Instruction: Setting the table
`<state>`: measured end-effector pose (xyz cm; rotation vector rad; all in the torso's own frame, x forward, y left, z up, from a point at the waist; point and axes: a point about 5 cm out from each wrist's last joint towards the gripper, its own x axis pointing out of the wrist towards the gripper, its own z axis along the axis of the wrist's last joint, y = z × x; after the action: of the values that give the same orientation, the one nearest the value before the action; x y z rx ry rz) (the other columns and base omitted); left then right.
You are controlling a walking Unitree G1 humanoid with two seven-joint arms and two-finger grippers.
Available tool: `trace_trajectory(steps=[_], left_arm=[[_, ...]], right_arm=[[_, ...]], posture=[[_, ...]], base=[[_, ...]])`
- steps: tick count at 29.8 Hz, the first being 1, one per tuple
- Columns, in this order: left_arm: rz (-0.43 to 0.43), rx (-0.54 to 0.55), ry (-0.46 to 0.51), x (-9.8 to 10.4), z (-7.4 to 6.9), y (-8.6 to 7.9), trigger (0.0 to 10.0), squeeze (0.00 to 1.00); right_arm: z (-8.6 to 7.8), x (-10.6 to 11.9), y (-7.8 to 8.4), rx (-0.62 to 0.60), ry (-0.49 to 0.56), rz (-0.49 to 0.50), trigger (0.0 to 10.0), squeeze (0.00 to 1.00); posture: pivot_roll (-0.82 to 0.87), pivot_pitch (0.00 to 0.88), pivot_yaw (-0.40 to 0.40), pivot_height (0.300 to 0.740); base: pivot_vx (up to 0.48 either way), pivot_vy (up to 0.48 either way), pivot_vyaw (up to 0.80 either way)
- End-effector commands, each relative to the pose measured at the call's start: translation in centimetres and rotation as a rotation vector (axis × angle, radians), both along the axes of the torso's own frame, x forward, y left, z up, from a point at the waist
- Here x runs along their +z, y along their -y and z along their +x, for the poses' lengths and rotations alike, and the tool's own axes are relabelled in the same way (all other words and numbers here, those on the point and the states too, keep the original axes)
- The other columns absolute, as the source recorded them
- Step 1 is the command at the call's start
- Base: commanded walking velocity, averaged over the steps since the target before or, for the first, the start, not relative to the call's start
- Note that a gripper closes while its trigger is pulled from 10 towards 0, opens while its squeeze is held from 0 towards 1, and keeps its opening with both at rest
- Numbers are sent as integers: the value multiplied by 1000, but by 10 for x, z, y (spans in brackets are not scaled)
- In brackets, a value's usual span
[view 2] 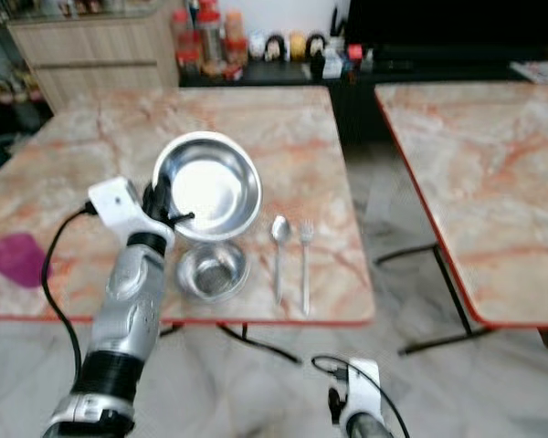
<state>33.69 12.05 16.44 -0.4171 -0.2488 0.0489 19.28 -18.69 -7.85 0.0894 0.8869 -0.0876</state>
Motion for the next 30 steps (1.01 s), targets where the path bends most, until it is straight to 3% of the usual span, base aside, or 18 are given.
trace_trajectory(steps=[1,19,26,30], left_arm=[[24,17,28,6,1,-5,10000,0],[28,43,4,-7,-6,-17,10000,0],[36,69,21,-10,-24,-31,10000,0],[105,108,-19,-25,-47,-47,10000,0]], right_arm=[[9,4,-3,13,27,3,10000,0],[7,3,-4,26,29,7,10000,0],[4,2,-7,33,24,12,10000,0],[5,2,-8,39,24,14,10000,0]], posture=[[39,0,16,719],[35,0,21,719],[51,0,26,719],[62,0,28,719]], base=[[0,-371,0],[0,-339,0],[0,-338,0],[0,-336,0]])
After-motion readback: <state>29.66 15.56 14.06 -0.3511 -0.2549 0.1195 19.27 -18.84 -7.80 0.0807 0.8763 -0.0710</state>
